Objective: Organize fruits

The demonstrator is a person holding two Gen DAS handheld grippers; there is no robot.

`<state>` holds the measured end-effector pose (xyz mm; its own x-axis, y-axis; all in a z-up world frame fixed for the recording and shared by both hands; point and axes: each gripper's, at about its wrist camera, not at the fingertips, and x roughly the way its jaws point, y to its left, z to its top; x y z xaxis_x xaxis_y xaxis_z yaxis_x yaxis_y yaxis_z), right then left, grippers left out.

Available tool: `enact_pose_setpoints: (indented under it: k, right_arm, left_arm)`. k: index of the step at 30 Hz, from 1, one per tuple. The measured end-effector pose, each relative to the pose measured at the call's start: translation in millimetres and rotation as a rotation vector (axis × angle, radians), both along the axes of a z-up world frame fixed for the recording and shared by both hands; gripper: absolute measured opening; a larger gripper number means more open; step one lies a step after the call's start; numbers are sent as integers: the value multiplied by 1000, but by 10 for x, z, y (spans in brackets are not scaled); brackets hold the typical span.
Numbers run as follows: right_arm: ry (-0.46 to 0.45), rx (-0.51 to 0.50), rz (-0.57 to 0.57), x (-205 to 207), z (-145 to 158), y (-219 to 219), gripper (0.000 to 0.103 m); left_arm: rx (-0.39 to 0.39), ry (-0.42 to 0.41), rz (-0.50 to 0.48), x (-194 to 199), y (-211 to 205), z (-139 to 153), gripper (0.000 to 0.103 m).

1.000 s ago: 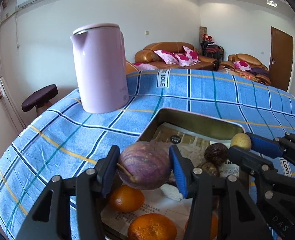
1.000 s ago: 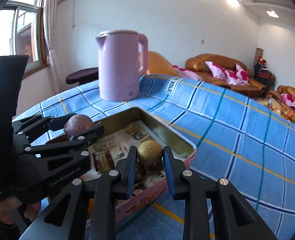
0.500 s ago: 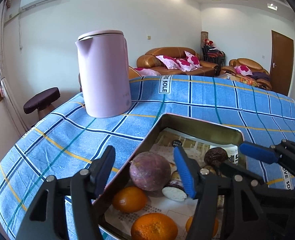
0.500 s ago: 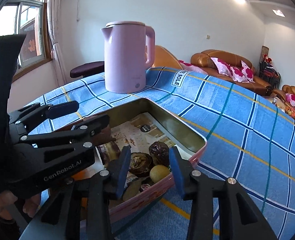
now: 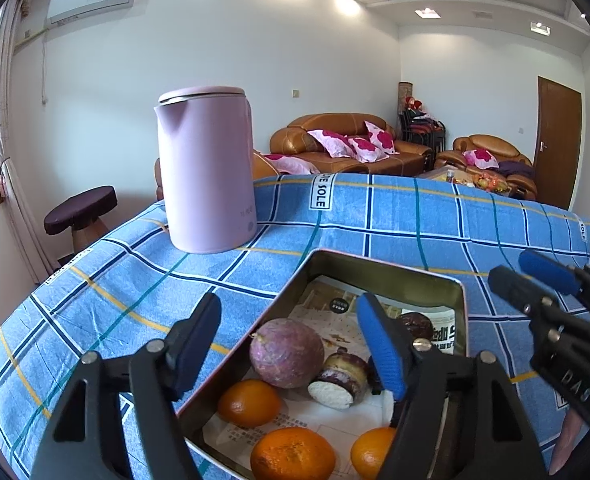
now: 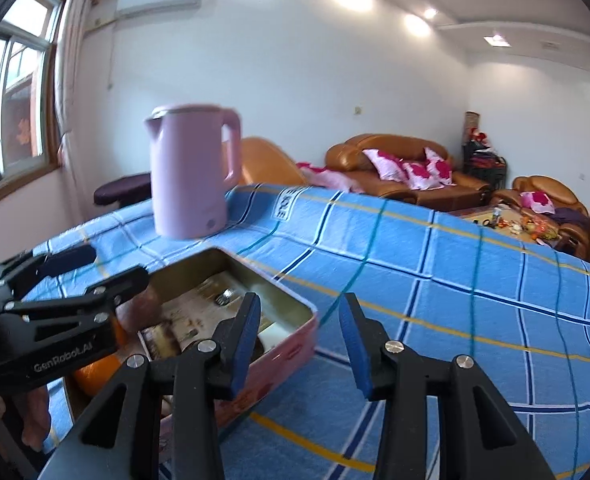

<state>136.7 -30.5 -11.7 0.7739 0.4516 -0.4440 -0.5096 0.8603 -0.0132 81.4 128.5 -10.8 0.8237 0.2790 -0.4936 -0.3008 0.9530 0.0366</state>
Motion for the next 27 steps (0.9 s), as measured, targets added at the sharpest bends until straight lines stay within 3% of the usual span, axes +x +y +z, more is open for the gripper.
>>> enact_pose_setpoints:
  k: [2, 27]
  right_arm:
    - [-3, 26, -9, 9, 19, -50, 53]
    - [7, 62, -31, 37, -4, -159, 53]
  left_arm:
    - [4, -1, 0, 4, -11, 2, 73]
    - [19, -2, -20, 21, -99, 14, 75]
